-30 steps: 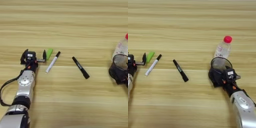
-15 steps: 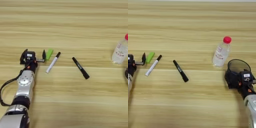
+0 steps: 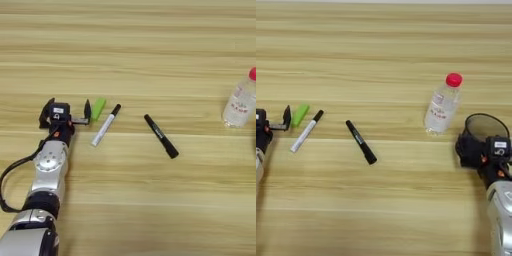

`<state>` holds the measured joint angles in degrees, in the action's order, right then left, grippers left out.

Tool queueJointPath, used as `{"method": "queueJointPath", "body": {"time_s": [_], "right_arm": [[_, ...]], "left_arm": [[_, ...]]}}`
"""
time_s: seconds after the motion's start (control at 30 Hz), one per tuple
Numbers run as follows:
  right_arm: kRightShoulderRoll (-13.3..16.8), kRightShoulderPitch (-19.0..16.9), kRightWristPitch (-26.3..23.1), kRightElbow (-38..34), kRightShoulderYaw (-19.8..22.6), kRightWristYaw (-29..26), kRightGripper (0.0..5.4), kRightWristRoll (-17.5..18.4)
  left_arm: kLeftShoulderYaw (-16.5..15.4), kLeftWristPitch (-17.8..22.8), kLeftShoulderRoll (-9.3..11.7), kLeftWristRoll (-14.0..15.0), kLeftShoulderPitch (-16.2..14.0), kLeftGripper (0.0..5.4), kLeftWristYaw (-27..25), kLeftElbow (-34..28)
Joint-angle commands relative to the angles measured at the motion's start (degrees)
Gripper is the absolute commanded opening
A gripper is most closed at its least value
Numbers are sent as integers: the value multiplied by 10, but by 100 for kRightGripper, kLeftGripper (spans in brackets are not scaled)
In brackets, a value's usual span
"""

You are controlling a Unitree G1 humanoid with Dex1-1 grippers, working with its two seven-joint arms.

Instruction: Move the objects on the table

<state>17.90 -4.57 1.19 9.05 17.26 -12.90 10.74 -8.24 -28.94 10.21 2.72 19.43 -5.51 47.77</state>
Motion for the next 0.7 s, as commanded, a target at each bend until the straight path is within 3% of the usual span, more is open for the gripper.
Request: {"method": "queueJointPath", "body": {"time_s": [0.03,0.1,0.43,0.7], "right_arm": [[-12,0,-9,75,-10,2,515,-8],[-12,5,-2,87,-11,3,538,-9],[-7,17,22,109,-9,10,538,-10],[-2,0,12,49,-1,18,538,-4]], "left_arm": [[-1,6,4,1,-1,540,-2,-2],[-1,6,4,1,0,540,-2,-2],[-2,6,3,0,2,540,-3,1],[-2,6,4,0,4,540,-2,5]]}}
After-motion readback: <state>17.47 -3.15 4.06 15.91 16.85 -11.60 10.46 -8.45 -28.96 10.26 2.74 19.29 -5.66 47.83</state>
